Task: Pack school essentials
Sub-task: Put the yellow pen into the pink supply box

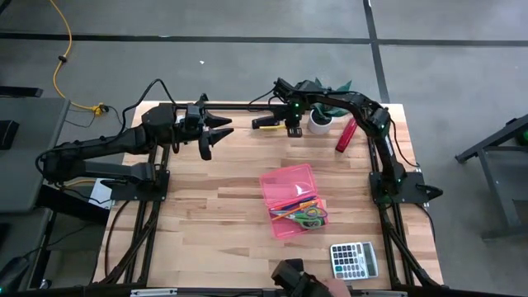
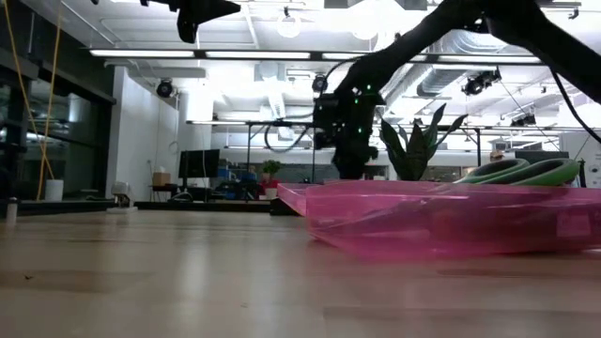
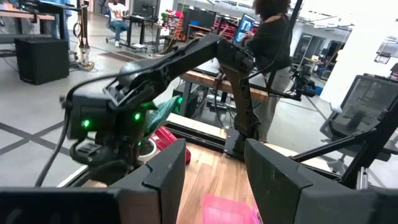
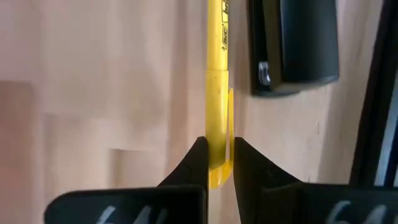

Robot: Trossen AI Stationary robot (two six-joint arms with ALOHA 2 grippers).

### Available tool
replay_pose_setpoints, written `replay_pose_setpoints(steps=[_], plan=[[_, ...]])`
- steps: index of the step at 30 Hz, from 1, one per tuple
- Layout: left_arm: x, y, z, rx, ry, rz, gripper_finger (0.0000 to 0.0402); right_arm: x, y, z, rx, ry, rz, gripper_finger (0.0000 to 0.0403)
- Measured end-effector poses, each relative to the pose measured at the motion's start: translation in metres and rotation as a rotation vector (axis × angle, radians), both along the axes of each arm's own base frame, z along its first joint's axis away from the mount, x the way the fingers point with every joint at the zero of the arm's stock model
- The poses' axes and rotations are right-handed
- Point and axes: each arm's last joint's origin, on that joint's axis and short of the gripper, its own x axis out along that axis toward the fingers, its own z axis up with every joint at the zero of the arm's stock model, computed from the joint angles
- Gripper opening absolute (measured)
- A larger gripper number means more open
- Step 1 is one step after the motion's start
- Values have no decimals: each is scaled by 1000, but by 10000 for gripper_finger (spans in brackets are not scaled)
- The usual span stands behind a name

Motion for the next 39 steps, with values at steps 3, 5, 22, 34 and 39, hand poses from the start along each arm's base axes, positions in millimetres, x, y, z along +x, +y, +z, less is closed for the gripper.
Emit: replay_pose_setpoints(steps=[3, 5, 22, 34, 39], plan=[[0, 0, 0, 4, 2, 0, 152, -2, 6, 16, 15, -35, -11, 14], [-3, -1, 0, 8, 13, -1, 152, -4, 9, 26, 13, -43, -21, 14], [-51, -23, 19, 91, -39, -33, 152, -10, 123, 97, 230, -287, -139, 7], [-32, -31, 21, -28, -121, -164, 152, -62, 224, 87, 209, -553, -275, 2], [-19, -31, 15, -76, -99, -96, 152, -74, 233, 89, 124, -562, -292, 1]])
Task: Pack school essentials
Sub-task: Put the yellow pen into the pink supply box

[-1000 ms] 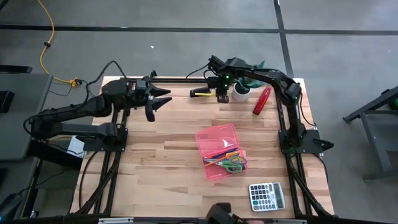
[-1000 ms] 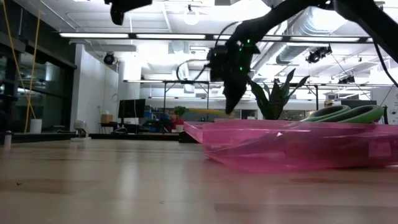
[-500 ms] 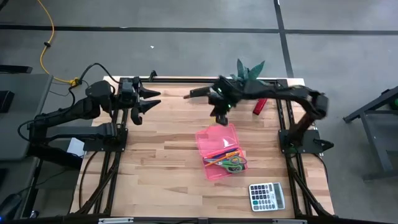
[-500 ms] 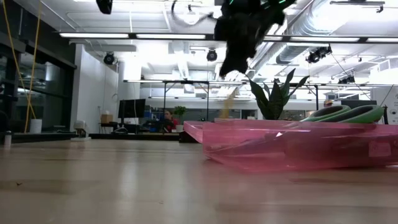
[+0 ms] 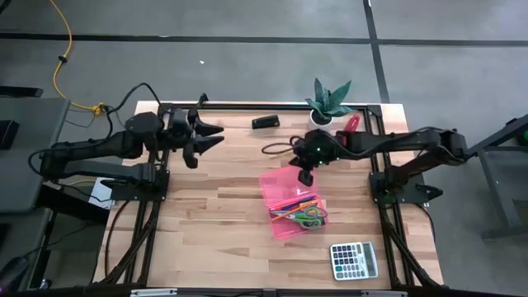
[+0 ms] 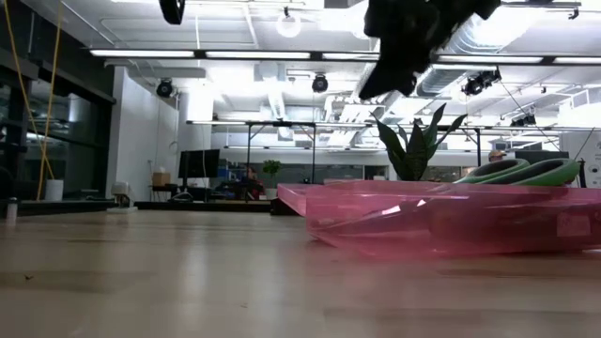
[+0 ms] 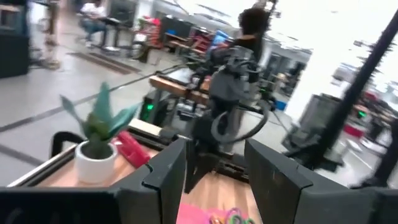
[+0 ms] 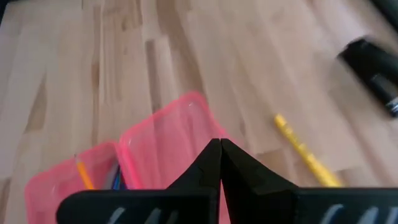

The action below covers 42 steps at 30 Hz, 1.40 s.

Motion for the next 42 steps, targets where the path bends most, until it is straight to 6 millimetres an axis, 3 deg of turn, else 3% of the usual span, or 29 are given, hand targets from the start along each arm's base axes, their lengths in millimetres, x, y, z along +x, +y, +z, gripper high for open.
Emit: replay_pose_setpoints(steps=[7, 12, 18, 22, 33, 38, 42], plan=[[2, 1, 0, -69, -23, 17, 152, 9, -25, 23, -75, -44, -16, 4], [2, 1, 3, -29, -43, 17, 152, 28, -53, 22, -81, 59, 54, 59], [2, 1, 3, 9, -35, 16, 152, 55, -87, -9, -176, 263, 200, 150], [2, 1, 3, 9, -35, 16, 152, 68, -104, -36, -189, 339, 248, 174], [2, 1, 3, 9, -35, 16, 152, 83, -118, -106, -210, 511, 391, 176], [2, 1, 3, 9, -36, 16, 152, 83, -122, -122, -209, 566, 416, 172], [2, 1, 3, 8, -37, 19, 152, 83, -122, -127, -194, 583, 425, 133]])
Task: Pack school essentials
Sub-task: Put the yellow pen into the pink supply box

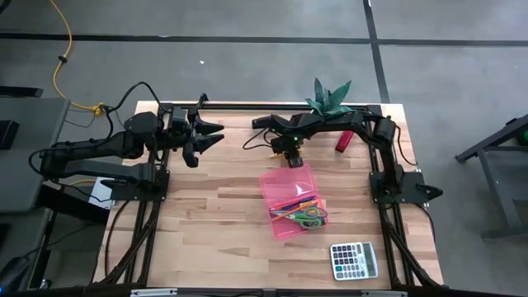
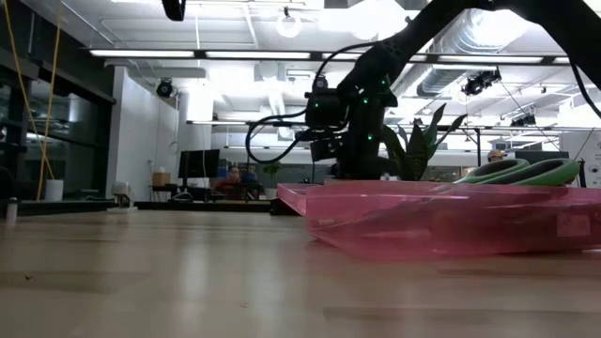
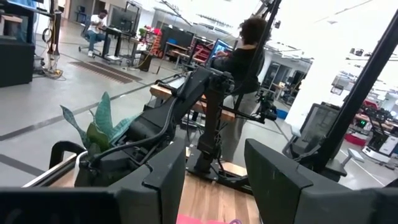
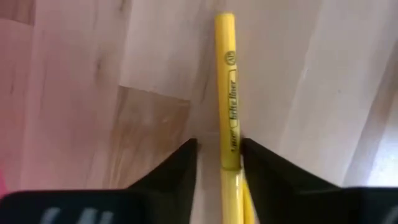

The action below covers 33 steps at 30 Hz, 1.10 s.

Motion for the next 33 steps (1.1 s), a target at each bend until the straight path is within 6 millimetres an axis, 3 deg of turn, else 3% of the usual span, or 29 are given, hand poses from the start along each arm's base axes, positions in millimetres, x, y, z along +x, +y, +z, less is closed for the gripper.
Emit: replay_pose_setpoints(steps=[7, 12, 18, 22, 26, 33], plan=[[0, 1, 0, -4, -2, 36, 152, -1, 1, -3, 9, 18, -10, 14], [0, 1, 0, -3, -2, 51, 152, -7, 0, 9, 41, 11, -85, 8], [0, 2, 0, 5, 0, 52, 152, -29, -3, 54, 126, -137, -232, 4], [0, 2, 0, 34, 10, 54, 152, -58, 16, 65, 172, -277, -351, 2], [1, 2, -1, 79, 27, 59, 152, -89, 49, 80, 229, -472, -446, 2], [16, 8, -10, 63, 76, 39, 152, -118, 94, 120, 293, -870, -535, 1]])
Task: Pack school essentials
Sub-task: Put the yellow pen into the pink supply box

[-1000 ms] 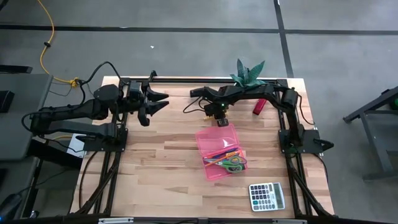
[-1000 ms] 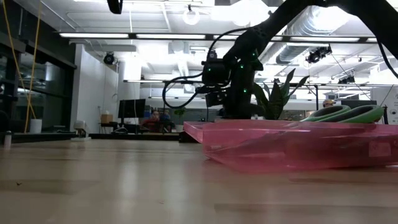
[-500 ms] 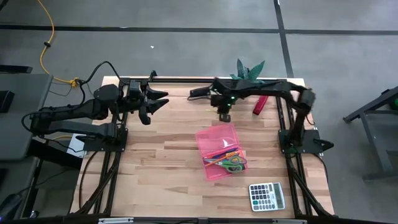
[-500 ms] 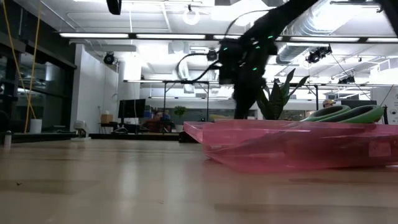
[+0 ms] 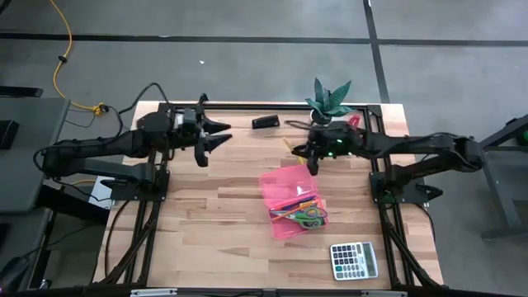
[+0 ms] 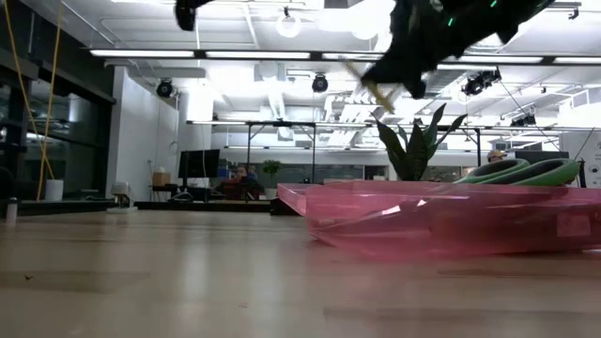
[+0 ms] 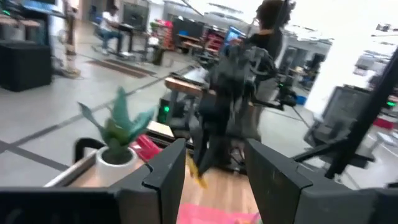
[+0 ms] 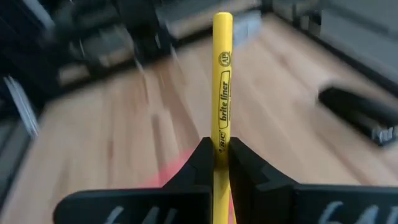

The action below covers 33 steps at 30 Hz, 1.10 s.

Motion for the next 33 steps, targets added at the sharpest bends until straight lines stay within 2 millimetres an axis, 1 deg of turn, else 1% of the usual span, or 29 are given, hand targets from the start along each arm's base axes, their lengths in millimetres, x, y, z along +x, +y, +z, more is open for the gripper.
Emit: replay_pose_setpoints(steps=[3, 6, 8, 10, 13, 16, 33], plan=[[16, 3, -5, -22, -13, -67, 152, -7, 11, 17, -18, -131, -26, 1], [34, 6, -9, -41, -51, -143, 152, -10, 19, 26, -23, -195, -24, 1], [46, 8, -17, -68, -48, -175, 152, -9, 24, 32, -31, -249, -8, 1], [57, 9, -25, -87, -35, -183, 152, -9, 28, 35, -38, -279, 11, 0], [67, 12, -31, -103, -36, -184, 152, -8, 32, 36, -42, -292, 24, 0], [69, 12, -32, -112, -52, -194, 152, -8, 33, 37, -50, -296, 31, 0], [69, 12, -31, -104, -53, -196, 152, -7, 34, 37, -48, -306, 33, 0]])
